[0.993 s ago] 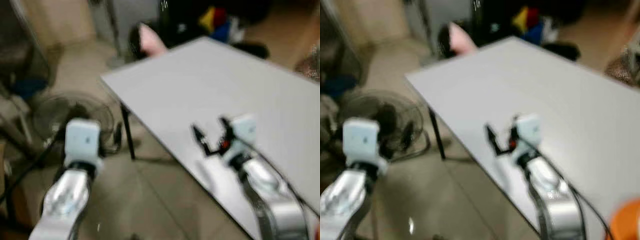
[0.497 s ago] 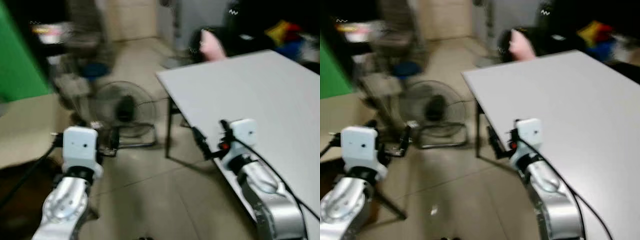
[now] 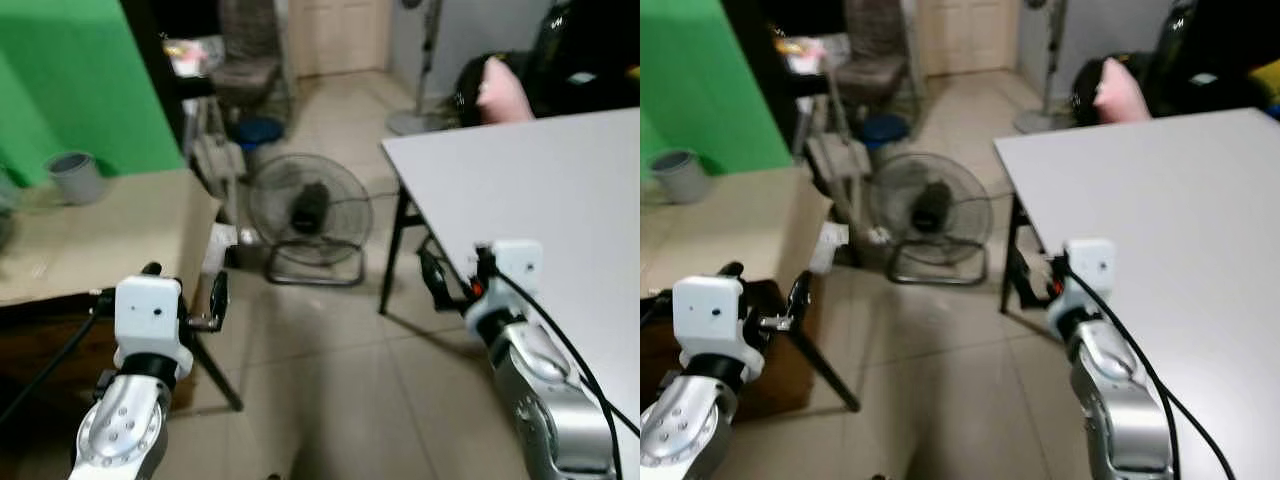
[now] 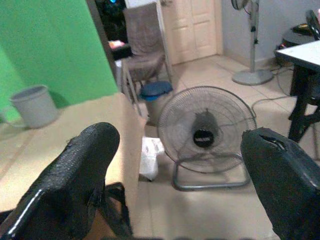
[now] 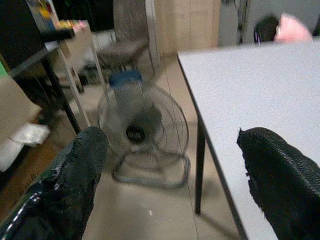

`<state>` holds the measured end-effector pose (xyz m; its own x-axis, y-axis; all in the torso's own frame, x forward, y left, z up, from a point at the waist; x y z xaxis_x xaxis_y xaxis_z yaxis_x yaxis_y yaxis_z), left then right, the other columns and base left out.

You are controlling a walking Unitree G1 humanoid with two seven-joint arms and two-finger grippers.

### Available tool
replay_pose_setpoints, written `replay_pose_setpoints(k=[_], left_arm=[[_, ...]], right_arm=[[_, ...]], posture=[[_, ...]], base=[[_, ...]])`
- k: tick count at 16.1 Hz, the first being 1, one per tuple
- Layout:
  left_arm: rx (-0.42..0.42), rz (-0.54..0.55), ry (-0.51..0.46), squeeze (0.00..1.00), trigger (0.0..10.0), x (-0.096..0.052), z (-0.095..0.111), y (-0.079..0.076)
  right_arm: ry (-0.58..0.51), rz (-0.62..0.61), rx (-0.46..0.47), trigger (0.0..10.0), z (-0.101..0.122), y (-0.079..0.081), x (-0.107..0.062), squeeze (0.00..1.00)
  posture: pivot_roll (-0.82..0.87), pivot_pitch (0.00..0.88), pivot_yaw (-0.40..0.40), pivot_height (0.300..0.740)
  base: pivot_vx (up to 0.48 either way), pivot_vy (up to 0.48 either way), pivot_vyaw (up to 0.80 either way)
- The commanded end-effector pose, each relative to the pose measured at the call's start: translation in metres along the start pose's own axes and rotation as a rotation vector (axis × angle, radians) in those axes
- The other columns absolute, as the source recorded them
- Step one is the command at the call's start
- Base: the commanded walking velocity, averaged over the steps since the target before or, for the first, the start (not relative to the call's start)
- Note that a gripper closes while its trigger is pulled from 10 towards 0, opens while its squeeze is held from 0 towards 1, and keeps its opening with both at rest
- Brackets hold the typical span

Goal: Setting the table

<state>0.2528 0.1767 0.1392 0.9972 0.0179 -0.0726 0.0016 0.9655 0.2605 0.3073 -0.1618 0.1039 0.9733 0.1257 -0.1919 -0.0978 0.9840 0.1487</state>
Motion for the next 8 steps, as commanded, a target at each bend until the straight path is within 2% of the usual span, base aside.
replay_pose_setpoints(k=[1, 8], left_arm=[[0.012, 0.004, -0.011, 0.0, 10.0, 0.0021, 0.0023, 0.001], [0.013, -0.007, -0.011, 0.0, 10.0, 0.0029, 0.0016, -0.0019]], right_arm=[[0.005, 0.016, 0.008, 10.0, -0.0017, 0.0074, 0.002, 0.0], [0.012, -0.016, 0.0, 10.0, -0.0041, 0.0073, 0.0047, 0.0]], posture=[[-0.06, 0.009, 0.046, 0.74], [-0.06, 0.011, 0.047, 0.74]], base=[[0.0, 0.285, 0.0], [0.0, 0.289, 0.0]])
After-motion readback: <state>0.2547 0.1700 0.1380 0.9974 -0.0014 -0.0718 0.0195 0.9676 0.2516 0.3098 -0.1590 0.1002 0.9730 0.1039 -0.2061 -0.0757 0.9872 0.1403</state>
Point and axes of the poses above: a point about 5 cm out from each wrist's last joint towards the gripper, its own x axis pointing out of the wrist towards the gripper, its own z axis along the axis of the wrist's last joint, y = z × x, the point moved 6 cm from there along x, pointing out of the wrist towards the gripper, and after that the axes turned 6 degrees about x, right-handed, at the moved point
